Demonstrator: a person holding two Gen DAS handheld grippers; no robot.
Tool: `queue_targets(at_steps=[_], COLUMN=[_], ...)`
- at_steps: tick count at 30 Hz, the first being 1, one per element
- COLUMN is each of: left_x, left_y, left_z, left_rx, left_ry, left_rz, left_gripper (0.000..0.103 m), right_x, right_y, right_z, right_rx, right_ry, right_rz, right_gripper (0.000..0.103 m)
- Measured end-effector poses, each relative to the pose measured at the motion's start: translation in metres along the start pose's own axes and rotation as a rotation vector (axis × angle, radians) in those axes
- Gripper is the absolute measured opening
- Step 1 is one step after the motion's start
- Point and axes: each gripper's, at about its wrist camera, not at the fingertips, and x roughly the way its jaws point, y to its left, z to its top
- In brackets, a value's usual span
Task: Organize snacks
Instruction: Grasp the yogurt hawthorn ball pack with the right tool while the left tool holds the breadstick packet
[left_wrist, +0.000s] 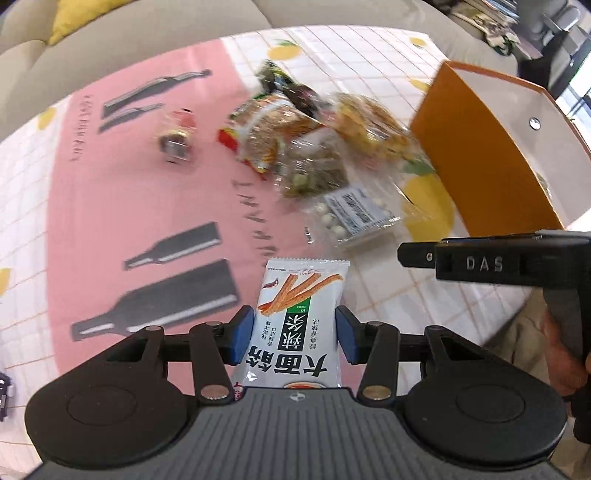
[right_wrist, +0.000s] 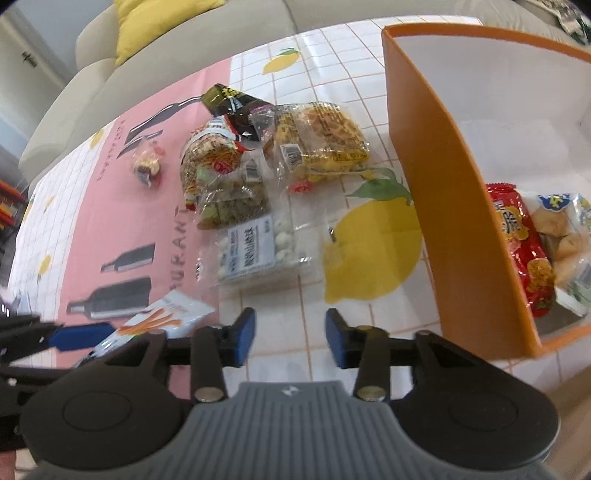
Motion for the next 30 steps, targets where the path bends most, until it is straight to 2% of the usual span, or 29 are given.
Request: queue_targets(at_steps=[3,6,10,12,14,18,22,25,30], left_x=[-0.006,-0.004,0.006,0.012,0.018,0.029,0.041,0.049,0.052], left_y=[0.009,0.022,0.039,0.039,0.035,0.029,0.027,0.026,0.025], left_z=[-0.001,0.000,0.004,0.006,0.007,0.008,0.005,0.001,-0.002], left_rx=[-0.005,-0.045,-0.140,-0.160,-0.163,-0.172,-0.211,-0.242,-0.261], left_ry=[-0.004,-0.003,-0.006,-0.010,-0.004,0.027,0.081,0.101,0.082], left_rz=[0.038,0.073,0.026,0.038,0.042,0.027,0.003,-0.009,-0.001], left_gripper=[0.054,0.054,0.054,0.054,0.054,0.054,0.054,0.054,0.055], right_x=[0.004,0.010,0.025,0.032,0.038,0.050,0.054,0.050,0.039], right_y=[0.006,0.015,0.023,0.025,0.027,0.024,0.022,0.018,0.007], right_z=[0.008,0.016,0.032,0.041,0.050,0.065,0.066,0.061,0.038], right_rx=[-0.018,-0.096,-0.199,-0.221,-0.219,-0.181,-0.176,-0.154,-0.077], right_ry=[-0.010,-0.027,-0.009,-0.022,-0.032,-0.024,-0.019,0.006,0.057], right_rz=[-0.017,-0.031,-0.026,-0.036,-0.046,-0.040,-0.038,-0.027,-0.010], right_gripper=[0.048,0.049,0.050,0.049,0.048,0.034,0.027,0.026,0.026])
